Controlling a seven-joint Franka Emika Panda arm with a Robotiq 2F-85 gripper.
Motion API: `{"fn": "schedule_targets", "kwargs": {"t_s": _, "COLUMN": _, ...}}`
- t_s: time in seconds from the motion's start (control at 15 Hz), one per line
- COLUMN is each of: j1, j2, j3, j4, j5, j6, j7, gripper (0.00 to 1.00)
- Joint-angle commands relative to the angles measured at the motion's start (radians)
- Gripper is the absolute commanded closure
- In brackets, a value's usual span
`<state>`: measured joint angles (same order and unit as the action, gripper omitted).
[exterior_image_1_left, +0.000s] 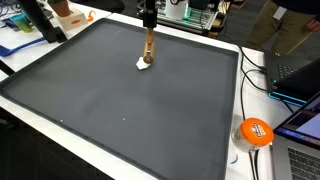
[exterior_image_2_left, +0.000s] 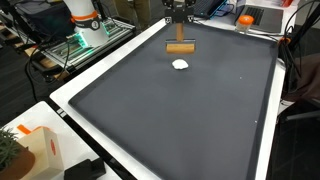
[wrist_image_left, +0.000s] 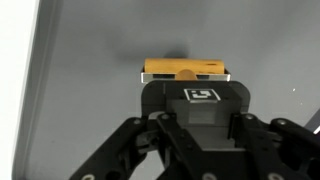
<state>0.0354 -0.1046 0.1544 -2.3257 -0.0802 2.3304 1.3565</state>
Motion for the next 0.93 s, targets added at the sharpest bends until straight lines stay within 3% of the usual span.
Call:
{"fn": "schedule_targets", "kwargs": {"t_s": 0.0, "j1": 0.011, "j2": 0.004, "j3": -0.009, "j4": 0.005, "j5": -0.006, "j6": -0.003, "j7": 0.021, "gripper": 0.53}}
{"fn": "schedule_targets", "kwargs": {"t_s": 0.07, "j1": 0.012, "j2": 0.007, "j3": -0.008, "j4": 0.006, "j5": -0.009, "j6": -0.002, "j7": 0.034, "gripper": 0.78}}
{"fn": "schedule_targets", "kwargs": {"t_s": 0.27, "j1": 0.011, "j2": 0.038, "j3": -0.015, "j4": 0.019, "j5": 0.017, "j6": 0.02, "j7": 0.065, "gripper": 0.78}}
{"fn": "schedule_targets", "kwargs": {"t_s": 0.87, "j1": 0.015, "j2": 0.176, "j3": -0.051, "j4": 0.097, "j5": -0.061, "j6": 0.045, "j7": 0.145, "gripper": 0.78}}
